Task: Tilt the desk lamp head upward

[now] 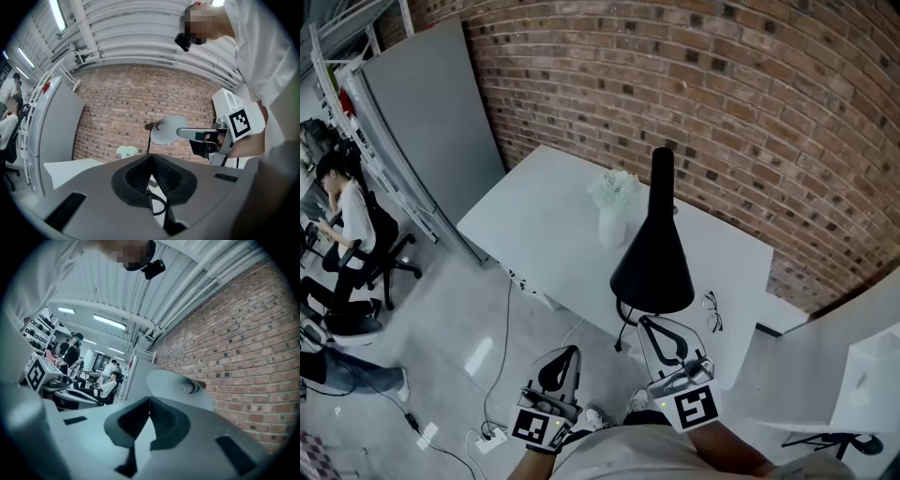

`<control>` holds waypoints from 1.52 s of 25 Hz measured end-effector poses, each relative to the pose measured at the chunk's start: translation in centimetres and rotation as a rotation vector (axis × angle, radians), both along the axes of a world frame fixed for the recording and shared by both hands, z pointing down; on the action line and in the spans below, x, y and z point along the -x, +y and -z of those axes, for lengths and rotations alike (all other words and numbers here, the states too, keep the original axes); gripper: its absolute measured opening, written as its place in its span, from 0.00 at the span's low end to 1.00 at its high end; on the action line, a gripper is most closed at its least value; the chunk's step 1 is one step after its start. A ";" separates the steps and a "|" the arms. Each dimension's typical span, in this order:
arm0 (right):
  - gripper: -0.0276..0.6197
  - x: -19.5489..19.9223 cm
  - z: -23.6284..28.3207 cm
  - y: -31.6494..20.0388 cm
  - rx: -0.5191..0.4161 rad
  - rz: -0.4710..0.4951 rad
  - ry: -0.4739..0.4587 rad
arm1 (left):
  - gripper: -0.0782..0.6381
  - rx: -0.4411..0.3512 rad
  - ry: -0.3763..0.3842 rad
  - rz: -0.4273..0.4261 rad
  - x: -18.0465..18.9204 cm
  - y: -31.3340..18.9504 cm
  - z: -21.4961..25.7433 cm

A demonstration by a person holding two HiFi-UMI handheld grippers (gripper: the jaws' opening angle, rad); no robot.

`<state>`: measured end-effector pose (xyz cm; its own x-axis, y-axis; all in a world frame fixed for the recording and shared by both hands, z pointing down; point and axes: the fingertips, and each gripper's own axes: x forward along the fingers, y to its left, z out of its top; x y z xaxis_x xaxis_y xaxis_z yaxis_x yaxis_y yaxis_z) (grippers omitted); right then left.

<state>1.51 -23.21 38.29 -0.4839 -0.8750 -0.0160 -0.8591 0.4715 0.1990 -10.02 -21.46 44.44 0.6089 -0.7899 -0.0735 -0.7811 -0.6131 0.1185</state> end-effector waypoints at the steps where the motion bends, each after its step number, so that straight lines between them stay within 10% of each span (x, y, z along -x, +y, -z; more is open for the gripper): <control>1: 0.07 -0.2 -0.1 0.1 0.003 0.000 -0.002 | 0.12 0.004 -0.004 -0.007 -0.3 0.1 -0.1; 38: 0.07 -2.0 -0.6 2.3 0.001 0.055 -0.003 | 0.11 -0.005 -0.001 -0.013 -3.9 1.7 0.1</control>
